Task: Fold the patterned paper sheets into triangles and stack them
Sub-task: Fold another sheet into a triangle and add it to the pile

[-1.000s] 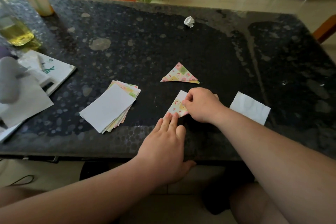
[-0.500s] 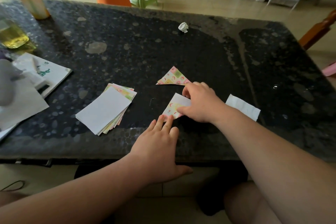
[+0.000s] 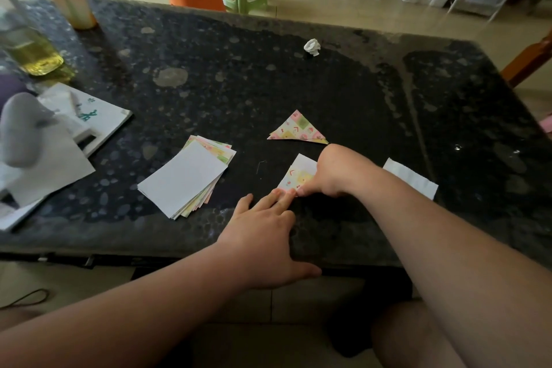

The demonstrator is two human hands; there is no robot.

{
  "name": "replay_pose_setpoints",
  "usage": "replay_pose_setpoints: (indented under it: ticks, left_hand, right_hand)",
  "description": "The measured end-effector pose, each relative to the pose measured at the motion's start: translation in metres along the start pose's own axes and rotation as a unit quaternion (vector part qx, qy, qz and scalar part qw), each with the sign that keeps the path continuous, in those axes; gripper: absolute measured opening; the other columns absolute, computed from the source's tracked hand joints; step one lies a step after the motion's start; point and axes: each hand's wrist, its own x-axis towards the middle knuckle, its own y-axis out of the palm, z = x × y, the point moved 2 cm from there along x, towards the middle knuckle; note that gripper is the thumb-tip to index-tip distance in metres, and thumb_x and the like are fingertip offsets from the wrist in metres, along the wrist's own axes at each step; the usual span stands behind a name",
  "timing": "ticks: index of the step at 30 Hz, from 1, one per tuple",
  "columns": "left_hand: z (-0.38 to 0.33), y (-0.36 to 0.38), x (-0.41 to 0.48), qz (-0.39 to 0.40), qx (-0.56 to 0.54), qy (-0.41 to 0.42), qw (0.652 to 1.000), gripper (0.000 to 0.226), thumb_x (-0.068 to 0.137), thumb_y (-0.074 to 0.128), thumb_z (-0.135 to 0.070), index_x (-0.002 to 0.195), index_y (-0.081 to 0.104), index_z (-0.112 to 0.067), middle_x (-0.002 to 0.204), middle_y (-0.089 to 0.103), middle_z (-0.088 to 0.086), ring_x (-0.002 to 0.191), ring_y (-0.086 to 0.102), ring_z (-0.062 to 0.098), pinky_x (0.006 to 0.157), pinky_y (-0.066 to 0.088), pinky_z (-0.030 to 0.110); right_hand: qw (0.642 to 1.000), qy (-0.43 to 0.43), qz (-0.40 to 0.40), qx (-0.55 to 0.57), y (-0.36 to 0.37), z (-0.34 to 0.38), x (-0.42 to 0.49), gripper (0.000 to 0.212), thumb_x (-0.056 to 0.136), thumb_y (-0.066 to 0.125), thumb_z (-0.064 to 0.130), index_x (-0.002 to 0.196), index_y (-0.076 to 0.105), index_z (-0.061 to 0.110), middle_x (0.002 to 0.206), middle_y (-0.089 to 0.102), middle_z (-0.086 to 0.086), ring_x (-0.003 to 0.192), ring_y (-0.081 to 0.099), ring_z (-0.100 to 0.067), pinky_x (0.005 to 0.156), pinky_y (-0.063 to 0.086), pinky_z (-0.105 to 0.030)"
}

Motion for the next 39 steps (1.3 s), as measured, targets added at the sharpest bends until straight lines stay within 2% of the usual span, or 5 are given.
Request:
replay_pose_setpoints:
  ticks: [9, 22, 25, 33, 39]
  left_hand:
    - [0.001, 0.001, -0.001, -0.007, 0.008, 0.003, 1.000, 0.095, 0.076, 0.045, -0.091, 0.141, 0.048, -0.022, 0.171, -0.004, -0.003, 0.157, -0.007, 0.015, 0.126, -0.001, 0.053]
    - [-0.002, -0.001, 0.000, 0.007, 0.016, 0.001, 1.000, 0.096, 0.076, 0.044, -0.092, 0.143, 0.045, -0.023, 0.170, -0.009, -0.002, 0.156, -0.011, 0.014, 0.126, -0.002, 0.052]
    - [-0.002, -0.003, -0.002, 0.010, 0.018, 0.001, 1.000, 0.096, 0.077, 0.045, -0.091, 0.144, 0.044, -0.023, 0.170, -0.009, -0.002, 0.156, -0.011, 0.014, 0.126, -0.002, 0.052]
    - [-0.006, -0.007, 0.000, 0.022, 0.034, 0.005, 0.999, 0.092, 0.081, 0.046, -0.087, 0.145, 0.044, -0.022, 0.171, -0.003, 0.000, 0.157, -0.006, 0.017, 0.125, -0.002, 0.058]
    - [-0.005, -0.025, 0.013, -0.063, -0.004, 0.007, 0.998, 0.045, 0.094, 0.053, -0.060, 0.125, 0.049, -0.027, 0.142, 0.048, -0.004, 0.134, 0.042, 0.019, 0.117, 0.027, 0.045]
  right_hand:
    - [0.994, 0.029, 0.085, 0.054, -0.005, -0.027, 0.008, 0.063, 0.073, 0.080, 0.069, 0.084, 0.072, 0.008, 0.079, 0.072, -0.008, 0.076, 0.068, -0.024, 0.074, 0.053, -0.036]
    - [0.995, 0.032, 0.078, 0.052, -0.013, -0.061, 0.003, 0.055, 0.084, 0.075, 0.061, 0.085, 0.074, 0.006, 0.074, 0.071, -0.007, 0.070, 0.067, -0.022, 0.066, 0.051, -0.031]
    - [0.997, 0.011, 0.053, 0.052, -0.019, -0.061, -0.005, 0.043, 0.088, 0.076, 0.052, 0.095, 0.075, 0.010, 0.087, 0.076, -0.009, 0.083, 0.072, -0.023, 0.073, 0.056, -0.033]
    - [0.974, -0.085, 0.062, 0.202, -0.001, -0.035, -0.001, 0.028, 0.087, 0.077, 0.049, 0.096, 0.070, 0.024, 0.066, 0.075, 0.001, 0.068, 0.066, -0.015, 0.064, 0.052, -0.033]
    - [0.977, -0.096, 0.122, 0.147, 0.007, -0.033, 0.005, 0.037, 0.095, 0.064, 0.057, 0.103, 0.067, 0.020, 0.071, 0.077, 0.002, 0.068, 0.060, -0.015, 0.065, 0.045, -0.031]
